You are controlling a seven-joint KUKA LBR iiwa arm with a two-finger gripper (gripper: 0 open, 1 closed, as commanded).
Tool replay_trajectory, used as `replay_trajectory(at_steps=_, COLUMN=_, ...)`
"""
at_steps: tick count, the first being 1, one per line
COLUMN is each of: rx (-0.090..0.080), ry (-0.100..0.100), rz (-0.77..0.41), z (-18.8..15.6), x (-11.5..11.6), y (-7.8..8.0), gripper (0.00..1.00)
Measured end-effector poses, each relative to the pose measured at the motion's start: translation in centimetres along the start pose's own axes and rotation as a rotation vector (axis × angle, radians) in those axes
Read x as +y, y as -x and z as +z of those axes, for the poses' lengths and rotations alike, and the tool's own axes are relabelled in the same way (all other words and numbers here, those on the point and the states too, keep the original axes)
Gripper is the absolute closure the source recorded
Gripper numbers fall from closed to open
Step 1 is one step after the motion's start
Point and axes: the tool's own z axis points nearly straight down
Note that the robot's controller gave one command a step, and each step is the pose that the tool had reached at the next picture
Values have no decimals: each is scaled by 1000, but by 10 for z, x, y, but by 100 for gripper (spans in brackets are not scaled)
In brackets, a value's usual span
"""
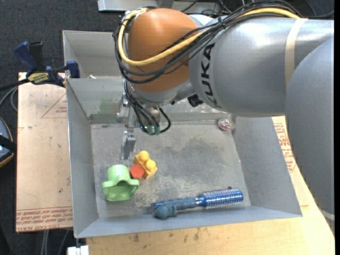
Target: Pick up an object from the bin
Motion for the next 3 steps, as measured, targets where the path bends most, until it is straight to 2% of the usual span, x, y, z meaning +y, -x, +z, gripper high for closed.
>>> replay_trajectory(at_steps=1, rx=-16, ry=1, rz=-350, z=167, x=9, y=-71, gripper=0)
replay_trajectory(at_steps=2, rx=-10, ry=0, rz=-260, z=141, x=-21, y=-71, gripper=0)
replay_trajectory(at_steps=3, rx=-7, ry=1, rz=-177, z=142, x=-32, y=-81, gripper=0)
